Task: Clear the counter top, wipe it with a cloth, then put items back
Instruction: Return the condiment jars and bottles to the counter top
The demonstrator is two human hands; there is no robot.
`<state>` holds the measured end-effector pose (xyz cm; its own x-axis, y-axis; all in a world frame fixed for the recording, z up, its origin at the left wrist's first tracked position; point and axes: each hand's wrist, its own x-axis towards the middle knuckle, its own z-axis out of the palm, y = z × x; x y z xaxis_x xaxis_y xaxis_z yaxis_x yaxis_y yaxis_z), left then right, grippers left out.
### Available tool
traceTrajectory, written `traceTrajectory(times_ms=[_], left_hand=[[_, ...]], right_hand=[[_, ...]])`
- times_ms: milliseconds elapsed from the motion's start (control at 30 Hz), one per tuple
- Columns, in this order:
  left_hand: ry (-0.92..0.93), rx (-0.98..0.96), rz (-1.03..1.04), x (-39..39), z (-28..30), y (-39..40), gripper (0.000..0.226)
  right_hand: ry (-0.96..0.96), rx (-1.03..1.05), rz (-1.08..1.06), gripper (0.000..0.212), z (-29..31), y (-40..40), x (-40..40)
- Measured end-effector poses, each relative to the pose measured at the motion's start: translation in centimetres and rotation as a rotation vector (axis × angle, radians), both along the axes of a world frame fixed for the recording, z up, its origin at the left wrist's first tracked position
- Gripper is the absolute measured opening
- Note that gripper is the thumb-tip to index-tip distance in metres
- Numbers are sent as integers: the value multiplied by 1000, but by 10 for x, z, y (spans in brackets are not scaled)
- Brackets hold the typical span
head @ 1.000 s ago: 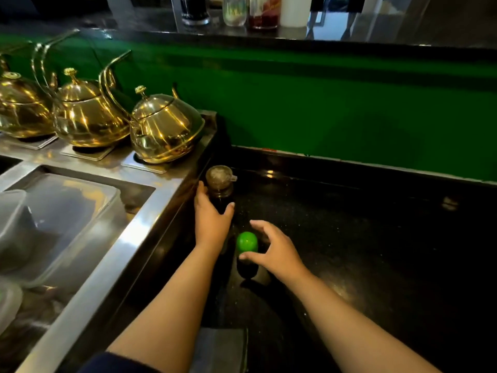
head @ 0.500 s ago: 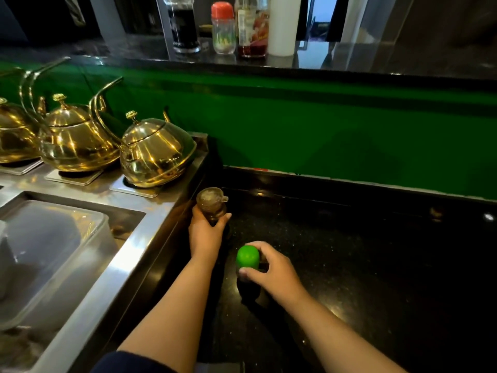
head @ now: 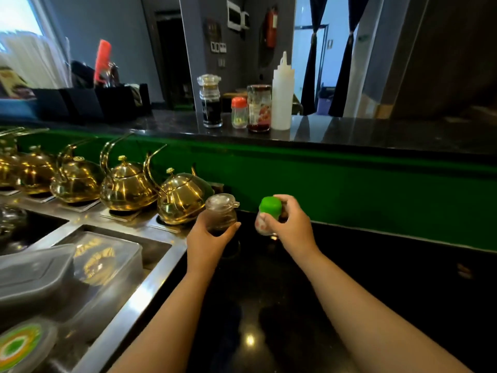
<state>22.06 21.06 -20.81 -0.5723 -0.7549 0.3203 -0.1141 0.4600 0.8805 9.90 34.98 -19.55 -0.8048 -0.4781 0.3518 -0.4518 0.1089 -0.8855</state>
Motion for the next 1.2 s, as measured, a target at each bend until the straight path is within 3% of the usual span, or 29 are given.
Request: traceTrajectory(times_ms=[267, 600, 867, 1200], left_hand=[[139, -57, 61, -16, 103, -29, 56], [147, -168, 122, -61, 197, -152, 73], [122, -152, 90, -117, 209, -224, 68], [132, -129, 104, -155, 197, -248, 66]], right_hand=[[91, -91, 4, 40, 92, -38, -29], [250, -60, -37, 43, 170, -164, -67], [209, -14, -132, 39, 166, -237, -99], [210, -5, -111, 46, 147, -253, -127]])
